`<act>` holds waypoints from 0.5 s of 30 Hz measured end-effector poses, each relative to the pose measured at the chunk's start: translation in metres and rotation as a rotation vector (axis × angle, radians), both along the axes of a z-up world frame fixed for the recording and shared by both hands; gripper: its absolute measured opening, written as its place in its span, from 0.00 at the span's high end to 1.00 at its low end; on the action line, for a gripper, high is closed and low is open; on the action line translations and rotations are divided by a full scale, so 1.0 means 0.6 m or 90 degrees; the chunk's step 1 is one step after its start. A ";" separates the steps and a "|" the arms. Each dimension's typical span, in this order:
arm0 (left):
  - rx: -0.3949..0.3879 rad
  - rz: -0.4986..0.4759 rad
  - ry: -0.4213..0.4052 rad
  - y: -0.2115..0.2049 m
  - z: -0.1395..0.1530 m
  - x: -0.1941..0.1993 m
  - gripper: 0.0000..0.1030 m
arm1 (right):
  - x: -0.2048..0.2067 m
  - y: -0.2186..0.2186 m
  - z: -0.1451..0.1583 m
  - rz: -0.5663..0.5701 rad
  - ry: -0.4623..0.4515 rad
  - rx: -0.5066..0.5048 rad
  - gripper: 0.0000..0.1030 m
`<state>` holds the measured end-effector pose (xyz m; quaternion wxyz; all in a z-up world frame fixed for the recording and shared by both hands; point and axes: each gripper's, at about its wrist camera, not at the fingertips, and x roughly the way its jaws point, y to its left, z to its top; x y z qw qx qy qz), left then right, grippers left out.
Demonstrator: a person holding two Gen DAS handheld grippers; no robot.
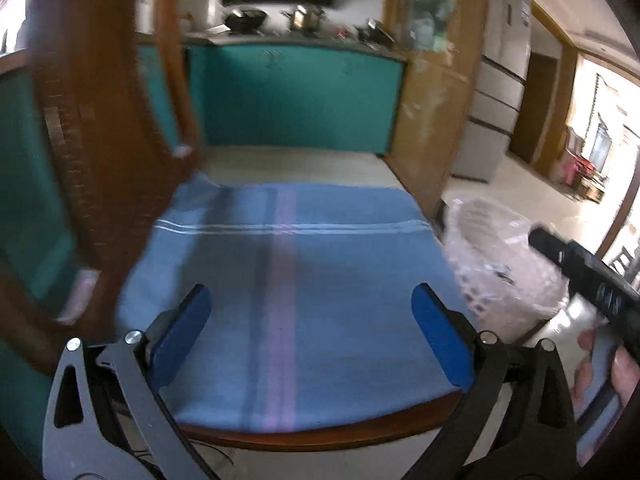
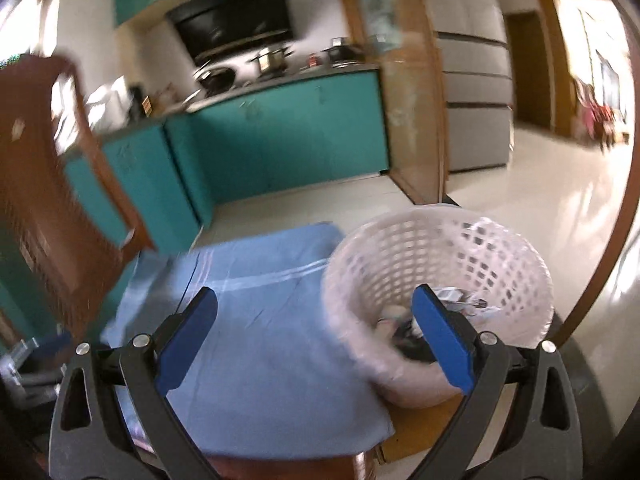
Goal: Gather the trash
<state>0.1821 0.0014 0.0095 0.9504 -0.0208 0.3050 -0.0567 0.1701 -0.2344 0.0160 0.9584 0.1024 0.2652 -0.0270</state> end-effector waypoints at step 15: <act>0.027 0.013 0.053 0.010 -0.028 -0.003 0.03 | -0.007 0.076 -0.039 0.013 0.040 -0.047 0.07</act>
